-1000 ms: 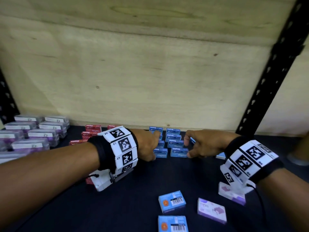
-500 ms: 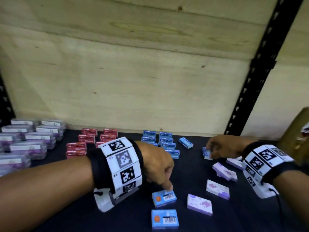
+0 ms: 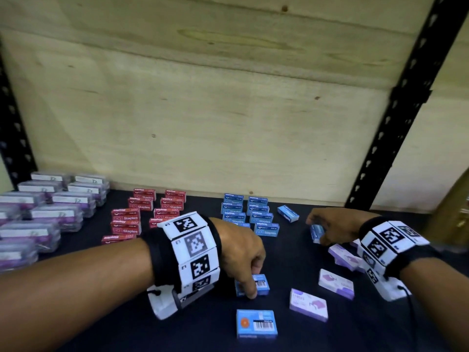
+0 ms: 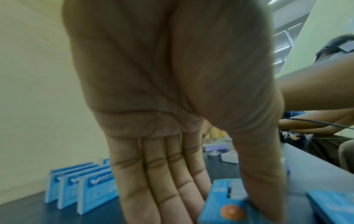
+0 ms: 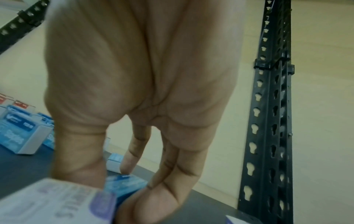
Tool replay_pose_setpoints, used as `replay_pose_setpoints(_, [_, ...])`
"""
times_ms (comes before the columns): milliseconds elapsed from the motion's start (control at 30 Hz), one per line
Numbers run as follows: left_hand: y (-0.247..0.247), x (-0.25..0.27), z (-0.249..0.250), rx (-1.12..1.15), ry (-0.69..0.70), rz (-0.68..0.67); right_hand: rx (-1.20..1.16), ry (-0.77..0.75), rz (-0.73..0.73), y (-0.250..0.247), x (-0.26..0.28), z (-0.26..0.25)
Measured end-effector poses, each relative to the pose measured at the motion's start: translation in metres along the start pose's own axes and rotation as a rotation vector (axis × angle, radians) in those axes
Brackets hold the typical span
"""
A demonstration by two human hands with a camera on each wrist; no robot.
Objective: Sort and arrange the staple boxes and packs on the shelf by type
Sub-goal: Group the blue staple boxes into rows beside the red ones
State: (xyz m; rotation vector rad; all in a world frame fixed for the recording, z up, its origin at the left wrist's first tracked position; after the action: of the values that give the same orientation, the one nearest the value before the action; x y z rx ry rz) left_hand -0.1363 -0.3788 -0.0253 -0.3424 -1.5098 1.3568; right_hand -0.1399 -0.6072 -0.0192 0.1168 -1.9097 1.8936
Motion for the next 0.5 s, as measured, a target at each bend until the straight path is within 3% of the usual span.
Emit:
replay_pose_setpoints(300, [-0.013,0.007,-0.030,-0.019,-0.031,0.048,0.034,0.055,0.013,-0.006,0.002,-0.005])
replay_pose_setpoints(500, [-0.014,0.009,-0.042,0.022,-0.066,0.099,0.027,-0.095,0.006,-0.009,0.008,-0.012])
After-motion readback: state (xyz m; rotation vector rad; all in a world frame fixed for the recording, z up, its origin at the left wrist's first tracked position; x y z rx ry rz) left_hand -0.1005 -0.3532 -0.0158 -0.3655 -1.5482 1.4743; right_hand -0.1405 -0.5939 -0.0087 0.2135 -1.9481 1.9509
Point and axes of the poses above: each hand's wrist, its own x-axis away from the middle knuckle, its own y-axis out of the palm, z = x × y, the point moved 4 cm from there along -x, towards the middle knuckle, and after that the axes turned 2 degrees about -z, right-handed, at the moved point
